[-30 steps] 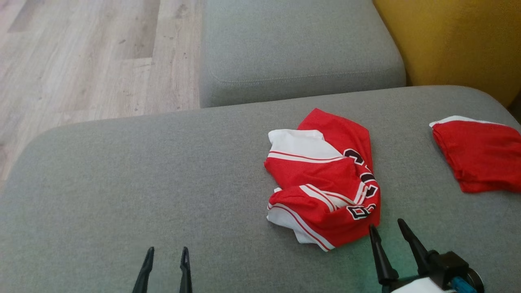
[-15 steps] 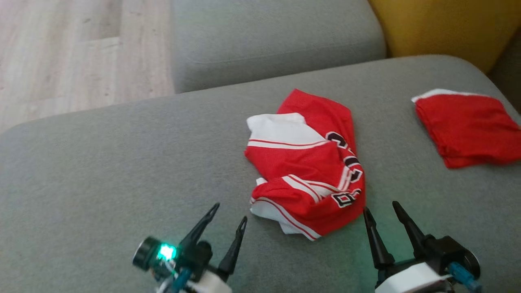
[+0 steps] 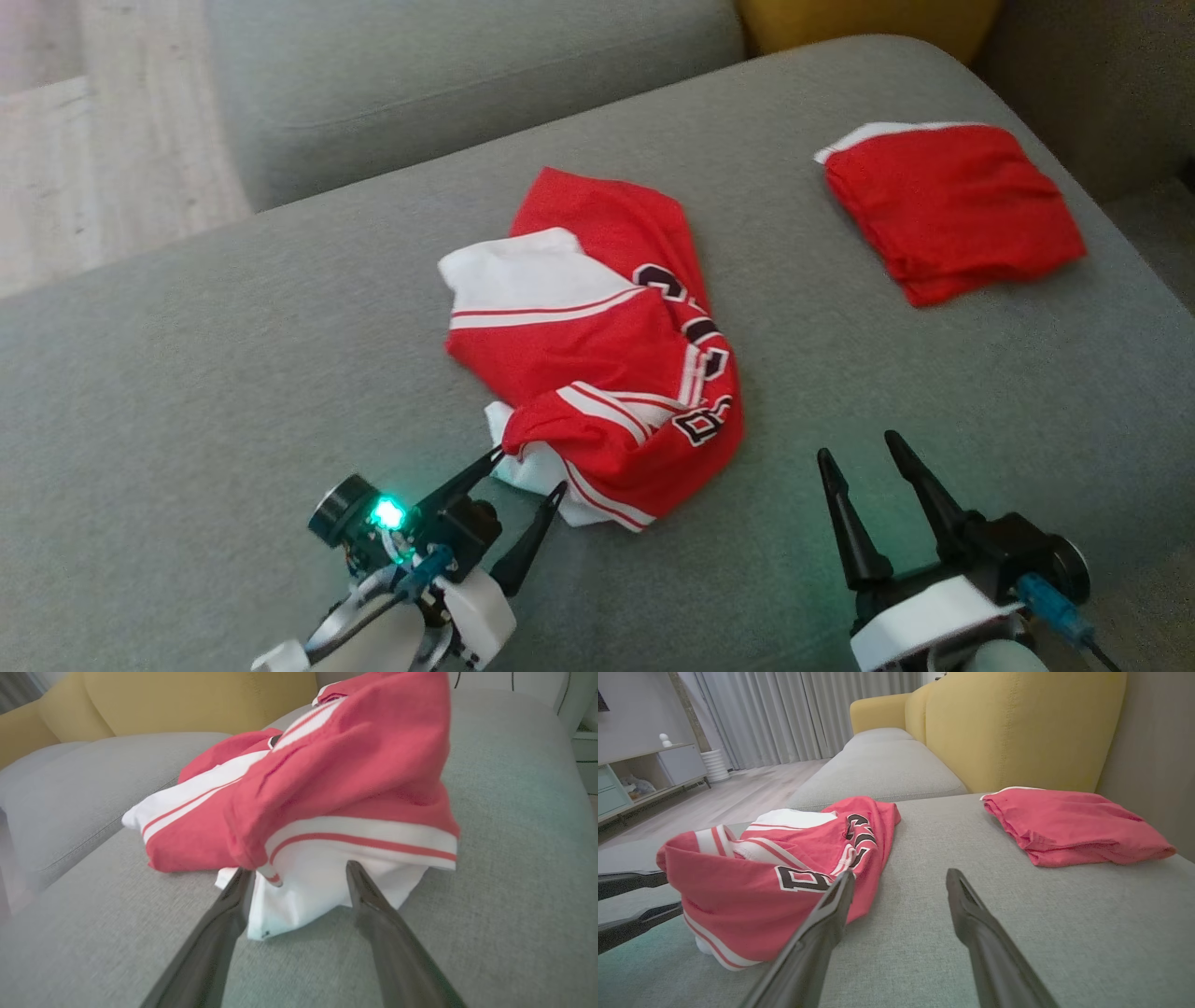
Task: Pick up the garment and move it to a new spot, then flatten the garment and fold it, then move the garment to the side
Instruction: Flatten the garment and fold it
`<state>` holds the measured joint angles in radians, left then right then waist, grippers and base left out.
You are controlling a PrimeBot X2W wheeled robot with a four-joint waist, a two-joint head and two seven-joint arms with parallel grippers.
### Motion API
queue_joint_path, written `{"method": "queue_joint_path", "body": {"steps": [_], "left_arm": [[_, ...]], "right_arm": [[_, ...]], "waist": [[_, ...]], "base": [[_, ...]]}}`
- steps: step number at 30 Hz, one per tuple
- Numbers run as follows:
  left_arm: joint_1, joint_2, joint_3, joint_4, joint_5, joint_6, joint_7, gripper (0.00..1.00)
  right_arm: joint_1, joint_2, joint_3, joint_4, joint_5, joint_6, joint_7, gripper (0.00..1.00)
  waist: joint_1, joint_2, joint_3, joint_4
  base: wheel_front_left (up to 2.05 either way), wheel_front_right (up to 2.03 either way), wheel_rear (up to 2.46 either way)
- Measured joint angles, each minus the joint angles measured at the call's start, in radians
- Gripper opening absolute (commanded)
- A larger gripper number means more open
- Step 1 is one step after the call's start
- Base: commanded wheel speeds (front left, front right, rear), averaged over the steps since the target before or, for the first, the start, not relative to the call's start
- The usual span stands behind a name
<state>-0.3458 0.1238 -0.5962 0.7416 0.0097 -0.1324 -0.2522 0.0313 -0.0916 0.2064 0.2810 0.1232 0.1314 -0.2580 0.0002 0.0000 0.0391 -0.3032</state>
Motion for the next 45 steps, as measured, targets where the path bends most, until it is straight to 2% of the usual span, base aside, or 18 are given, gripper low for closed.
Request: {"method": "queue_joint_path", "body": {"steps": [8, 9, 10, 13, 14, 15, 19, 23, 26, 27, 29, 34, 36, 38, 41, 45], "left_arm": [[-0.052, 0.053, -0.16, 0.0, -0.098, 0.0, 0.0, 1.0], [-0.057, 0.056, -0.194, -0.006, -0.126, 0.0, 0.0, 0.47], [-0.059, 0.056, -0.217, -0.022, -0.164, 0.0, 0.0, 0.0], [-0.074, 0.035, -0.259, -0.095, -0.345, 0.0, 0.0, 0.0], [-0.115, 0.028, -0.307, -0.137, -0.437, 0.0, 0.0, 0.0], [-0.144, 0.027, -0.326, -0.157, -0.479, 0.0, 0.0, 0.0], [-0.298, 0.017, -0.316, -0.241, -0.646, 0.0, 0.0, 0.0], [-0.468, -0.013, -0.178, -0.269, -0.786, 0.0, 0.0, 0.0], [-0.592, -0.023, -0.059, -0.242, -0.846, 0.002, 0.0, 0.0], [-0.592, -0.023, -0.059, -0.242, -0.846, 0.002, 0.0, 0.0], [-0.675, -0.034, 0.038, -0.215, -0.867, 0.026, 0.0, 0.0], [-0.822, -0.039, 0.266, -0.134, -0.873, 0.129, -0.006, 0.0], [-0.797, -0.023, 0.277, -0.06, -0.874, 0.142, -0.002, 0.0], [-0.703, -0.01, 0.266, 0.007, -0.879, 0.143, 0.03, 0.0], [-0.485, 0.013, 0.24, 0.078, -0.887, 0.141, 0.067, 0.0], [-0.199, 0.043, 0.217, 0.117, -0.894, 0.138, 0.062, 0.0]], "right_arm": [[-0.002, -0.002, 0.024, 0.002, 0.001, 0.0, 0.0, 1.0], [-0.003, -0.002, 0.026, 0.002, 0.003, 0.0, 0.0, 1.0], [-0.003, -0.002, 0.026, 0.002, 0.003, 0.0, 0.0, 1.0], [-0.003, 0.0, 0.028, 0.002, 0.005, 0.0, 0.0, 1.0], [-0.003, 0.004, 0.031, 0.003, 0.009, 0.0, 0.0, 1.0], [-0.003, 0.006, 0.031, 0.004, 0.009, 0.0, 0.0, 1.0], [-0.003, 0.016, 0.032, 0.006, 0.009, 0.0, 0.0, 1.0], [-0.003, 0.021, 0.031, 0.006, 0.009, 0.0, 0.0, 1.0], [-0.003, 0.027, 0.03, 0.006, 0.014, 0.0, 0.0, 1.0], [-0.003, 0.027, 0.03, 0.006, 0.014, 0.0, 0.0, 1.0], [-0.003, 0.03, 0.028, 0.006, 0.018, 0.0, 0.0, 1.0], [-0.002, 0.035, 0.019, 0.007, 0.026, 0.0, 0.0, 1.0], [-0.002, 0.036, 0.018, 0.007, 0.028, 0.0, 0.0, 1.0], [0.0, 0.036, 0.016, 0.006, 0.038, 0.0, 0.0, 1.0], [0.003, 0.037, 0.01, 0.005, 0.044, 0.0, 0.0, 1.0], [0.005, 0.037, 0.003, 0.005, 0.043, 0.0, 0.0, 1.0]], "waist": [[-0.0002, 0.0, 0.009, -0.078], [-0.0001, 0.0, 0.008, -0.086], [-0.0001, 0.0, 0.007, -0.092], [-0.0002, 0.0, 0.003, -0.106], [-0.0002, 0.0, 0.003, -0.112], [-0.0002, 0.0, 0.002, -0.115], [-0.0002, 0.0, 0.002, -0.122], [-0.0002, 0.0, 0.0, -0.128], [-0.0001, 0.0, -0.004, -0.134], [-0.0001, 0.0, -0.004, -0.134], [-0.0002, 0.0, -0.004, -0.133], [-0.0002, 0.0, -0.002, -0.109], [-0.0002, 0.0, -0.006, -0.096], [-0.0002, 0.0, -0.011, -0.082], [-0.0001, 0.0, -0.018, -0.056], [-0.0002, 0.0, -0.02, -0.015]], "base": [[0.0, 0.0, 0.0], [0.0, 0.0, 0.0], [0.0, 0.0, 0.0], [0.0, 0.0, 0.0], [0.0, 0.0, 0.0], [0.0, 0.0, 0.0], [0.0, 0.0, 0.0], [0.0, 0.0, 0.0], [0.0, 0.0, 0.0], [0.0, 0.0, 0.0], [0.0, 0.0, 0.0], [0.0, 0.0, 0.0], [0.0, 0.0, 0.0], [0.0, 0.0, 0.0], [0.0, 0.0, 0.0], [0.0, 0.0, 0.0]]}}
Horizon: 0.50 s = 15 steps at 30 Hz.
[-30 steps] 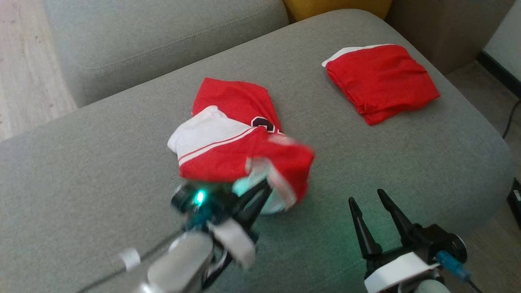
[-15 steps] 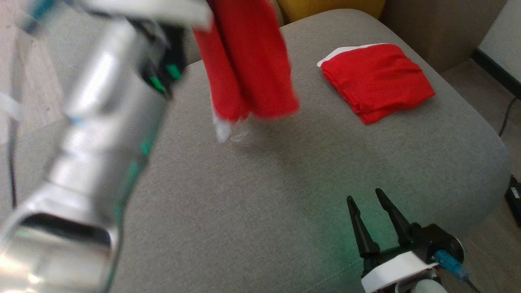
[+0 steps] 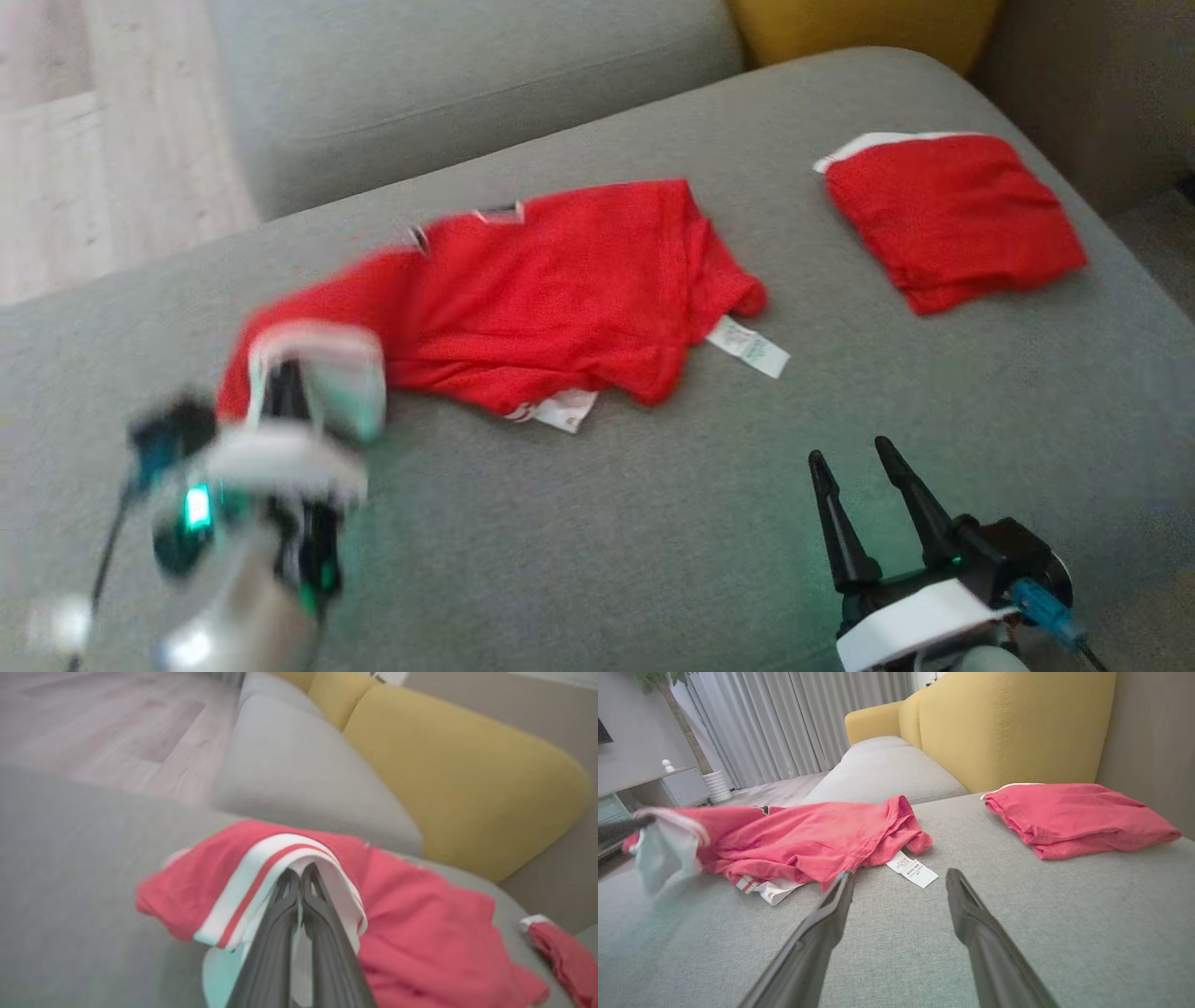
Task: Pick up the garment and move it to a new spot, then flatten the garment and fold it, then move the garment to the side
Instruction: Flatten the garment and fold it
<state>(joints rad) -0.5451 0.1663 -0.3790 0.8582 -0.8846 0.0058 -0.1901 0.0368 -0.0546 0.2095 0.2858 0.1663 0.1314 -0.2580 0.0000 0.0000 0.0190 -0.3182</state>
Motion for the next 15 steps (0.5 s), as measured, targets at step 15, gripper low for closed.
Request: {"method": "queue_joint_path", "body": {"steps": [15], "left_arm": [[0.445, -0.007, -0.046, -0.564, 0.078, 0.054, -0.008, 0.0]], "right_arm": [[0.039, 0.004, 0.012, 0.003, -0.025, 0.0, 0.0, 1.0]], "waist": [[0.0, 0.0, -0.001, 0.185]], "base": [[0.0, 0.0, 0.0]]}}
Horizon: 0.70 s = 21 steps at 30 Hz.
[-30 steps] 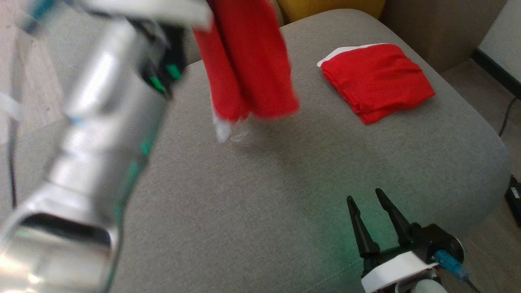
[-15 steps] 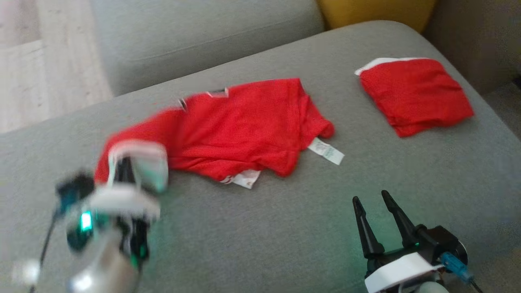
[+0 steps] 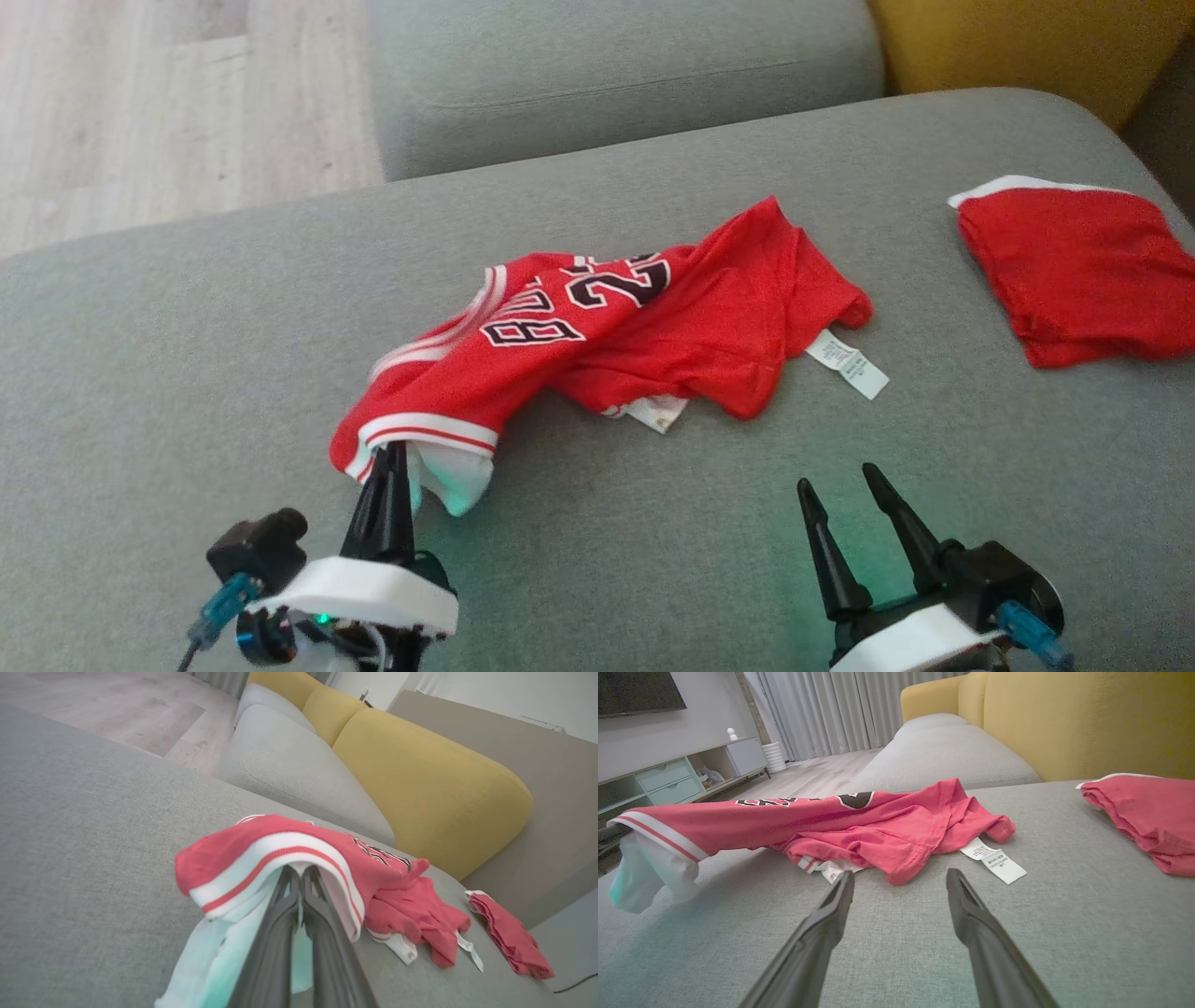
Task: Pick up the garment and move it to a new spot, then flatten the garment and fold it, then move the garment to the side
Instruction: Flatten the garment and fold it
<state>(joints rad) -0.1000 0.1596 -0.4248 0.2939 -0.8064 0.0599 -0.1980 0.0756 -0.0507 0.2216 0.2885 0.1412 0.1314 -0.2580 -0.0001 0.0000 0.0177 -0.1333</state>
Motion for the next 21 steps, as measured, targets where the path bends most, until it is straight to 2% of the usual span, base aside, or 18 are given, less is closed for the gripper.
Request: {"method": "queue_joint_path", "body": {"steps": [2, 5, 6, 7, 8, 13, 17, 21], "left_arm": [[0.044, 0.03, -0.012, -0.116, 0.006, 0.038, 0.062, 0.0], [0.078, 0.108, -0.042, -0.251, 0.051, 0.081, 0.146, 0.0], [0.081, 0.124, -0.039, -0.275, 0.071, 0.103, 0.149, 0.1], [0.08, 0.138, -0.036, -0.287, 0.096, 0.127, 0.148, 0.9], [0.078, 0.155, -0.039, -0.289, 0.139, 0.138, 0.134, 1.0], [0.061, 0.173, -0.041, -0.225, 0.27, 0.217, 0.051, 1.0], [0.061, 0.153, -0.04, -0.216, 0.302, 0.258, -0.008, 1.0], [0.092, 0.152, -0.04, -0.182, 0.321, 0.293, -0.021, 1.0]], "right_arm": [[0.0, 0.0, 0.0, 0.0, -0.002, 0.0, 0.0, 1.0], [-0.002, 0.0, -0.002, 0.0, -0.002, 0.0, 0.0, 1.0], [-0.002, 0.0, -0.001, 0.001, -0.002, 0.0, 0.0, 1.0], [-0.003, 0.0, 0.001, 0.001, -0.002, 0.0, 0.0, 1.0], [-0.004, 0.0, 0.004, 0.002, -0.002, 0.0, 0.0, 1.0], [-0.013, 0.0, 0.027, 0.006, 0.002, 0.0, 0.0, 1.0], [-0.025, 0.0, 0.023, 0.006, 0.008, 0.0, 0.0, 1.0], [-0.024, 0.0, 0.022, 0.011, 0.008, 0.0, 0.0, 1.0]], "waist": [[0.0, 0.0, 0.002, 0.017], [0.0, 0.0, 0.013, 0.034], [0.0001, 0.0, 0.017, 0.038], [0.0, 0.0, 0.022, 0.042], [0.0, 0.0, 0.027, 0.045], [0.0001, 0.0, 0.049, 0.045], [0.0001, 0.0, 0.055, 0.047], [0.0001, 0.0, 0.054, 0.057]], "base": [[0.0, 0.0, 0.0], [0.0, 0.0, 0.0], [0.0, 0.0, 0.0], [0.0, 0.0, 0.0], [0.0, 0.0, 0.0], [0.0, 0.0, 0.0], [0.0, 0.0, 0.0], [0.0, 0.0, 0.0]]}}
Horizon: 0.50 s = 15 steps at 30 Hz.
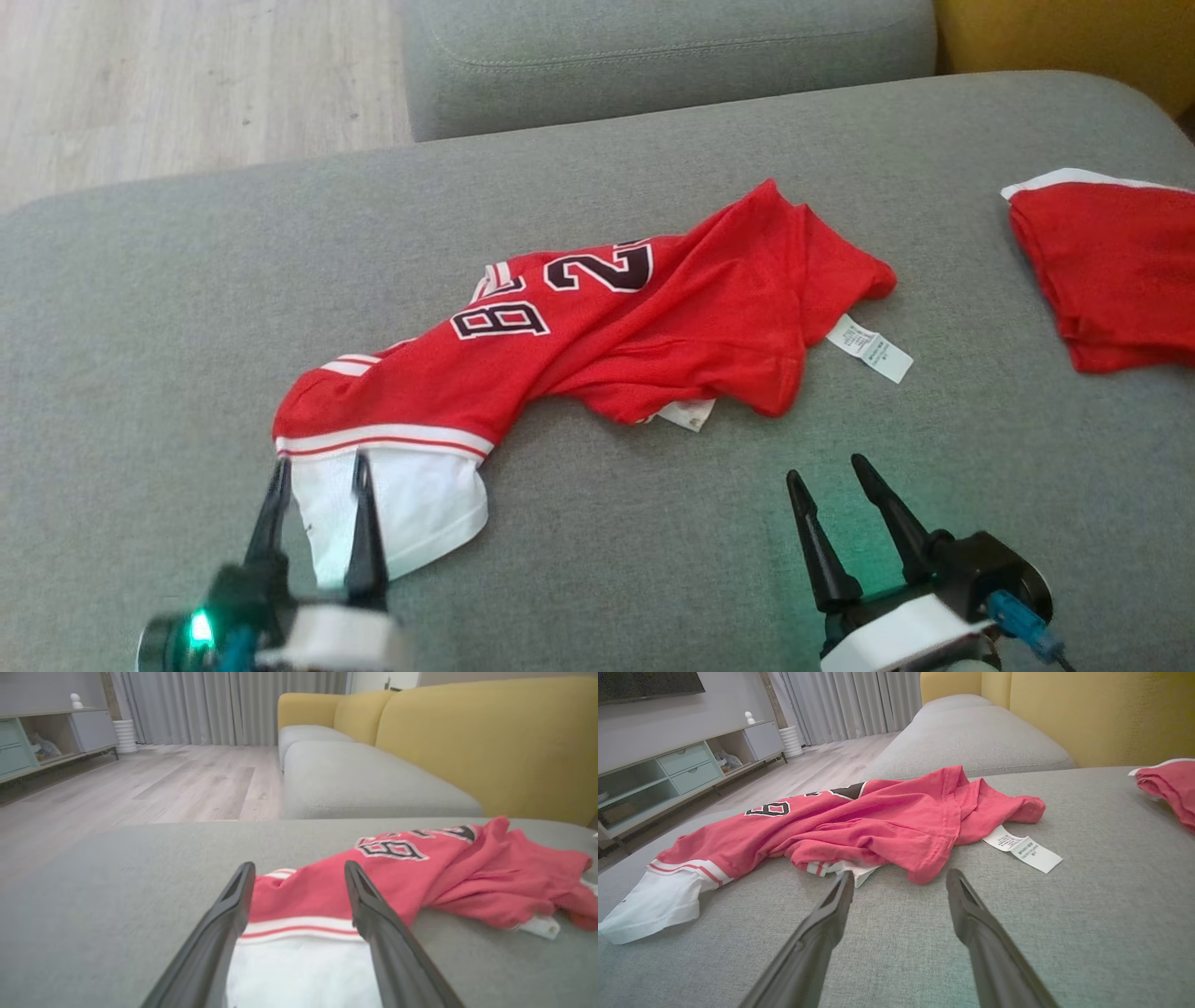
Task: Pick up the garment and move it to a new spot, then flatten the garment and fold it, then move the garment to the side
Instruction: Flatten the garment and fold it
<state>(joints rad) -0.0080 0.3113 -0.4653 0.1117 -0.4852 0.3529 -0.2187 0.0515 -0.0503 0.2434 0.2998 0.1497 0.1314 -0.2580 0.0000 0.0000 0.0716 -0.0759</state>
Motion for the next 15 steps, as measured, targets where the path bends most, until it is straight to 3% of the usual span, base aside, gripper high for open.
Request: {"method": "queue_joint_path", "body": {"steps": [5, 9, 15], "left_arm": [[0.073, 0.003, -0.005, 0.077, 0.03, 0.04, -0.004, 1.0], [0.081, 0.002, -0.003, 0.127, 0.028, 0.043, -0.012, 1.0], [0.081, -0.003, -0.026, 0.229, 0.006, -0.025, -0.012, 1.0]], "right_arm": [[0.0, 0.0, 0.002, 0.0, 0.0, 0.0, 0.0, 1.0], [0.0, 0.0, 0.007, 0.0, 0.0, 0.0, 0.0, 1.0], [0.0, 0.0, 0.015, 0.006, 0.0, 0.0, 0.0, 1.0]], "waist": [[0.0, 0.0, 0.004, 0.014], [0.0, 0.0, 0.006, 0.021], [0.0, 0.0, -0.003, 0.02]], "base": [[0.0, 0.0, 0.0], [0.0, 0.0, 0.0], [0.0, 0.0, 0.0]]}}
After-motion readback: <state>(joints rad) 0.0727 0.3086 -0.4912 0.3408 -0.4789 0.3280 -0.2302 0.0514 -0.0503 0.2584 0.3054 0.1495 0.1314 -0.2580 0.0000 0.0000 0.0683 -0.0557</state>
